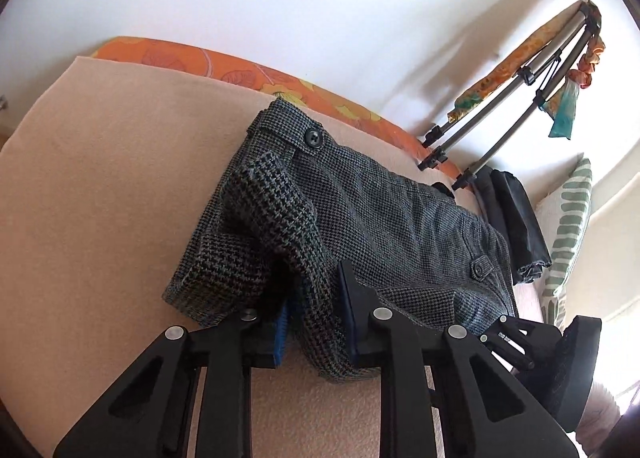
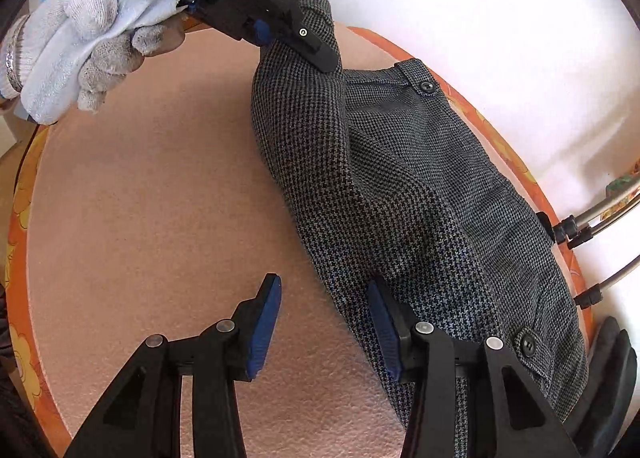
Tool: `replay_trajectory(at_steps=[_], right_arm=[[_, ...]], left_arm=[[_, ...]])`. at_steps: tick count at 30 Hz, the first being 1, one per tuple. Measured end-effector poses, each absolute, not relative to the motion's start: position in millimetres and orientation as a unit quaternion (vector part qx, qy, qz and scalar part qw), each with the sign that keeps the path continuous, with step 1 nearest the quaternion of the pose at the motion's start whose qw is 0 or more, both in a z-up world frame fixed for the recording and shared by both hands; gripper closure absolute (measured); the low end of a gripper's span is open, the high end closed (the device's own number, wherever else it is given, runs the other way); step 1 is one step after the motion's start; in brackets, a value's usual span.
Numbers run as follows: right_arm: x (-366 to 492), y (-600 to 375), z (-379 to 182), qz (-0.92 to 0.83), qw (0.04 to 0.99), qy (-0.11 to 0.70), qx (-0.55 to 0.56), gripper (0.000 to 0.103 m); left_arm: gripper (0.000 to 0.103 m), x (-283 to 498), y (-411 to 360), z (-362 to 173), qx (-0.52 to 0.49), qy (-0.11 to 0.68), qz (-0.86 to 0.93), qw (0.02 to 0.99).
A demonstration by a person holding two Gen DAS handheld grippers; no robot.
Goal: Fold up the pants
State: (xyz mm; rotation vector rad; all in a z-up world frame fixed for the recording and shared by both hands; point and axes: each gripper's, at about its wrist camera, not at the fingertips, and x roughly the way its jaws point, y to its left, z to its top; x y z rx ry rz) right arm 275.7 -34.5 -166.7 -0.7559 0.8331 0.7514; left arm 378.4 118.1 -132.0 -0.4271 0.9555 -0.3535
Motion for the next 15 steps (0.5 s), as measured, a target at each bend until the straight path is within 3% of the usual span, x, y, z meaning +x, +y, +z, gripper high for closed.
replay_trajectory(at_steps=[3,5,8,15], right_arm=[[282.6,-31.3,-167.1,0.346,0.777,0.383,-0.362,0.062],[285.8,-28.9,-168.1,0.331,0.775,0.379,-0.381,0.084],[294.2,-30.2,-162.0,0.338,0.773,0.383,-0.378,0.097],[303.7,-58.7,-107.0,0.393,0.779,0.411,-0.265,0.100]], left_arm=[[0.084,388.1,115.7,-133.2,-0.201,0.454,-0.168,0.851],[0.085,392.5,112.8,-135.2,-0.195,0.457,-0.167,0.852],[0.086,395.2,111.3,-134.6,-0.190,0.457,-0.163,0.854],[0.087,381.4,124.7,-115.3,-0.186,0.445,-0.156,0.862]])
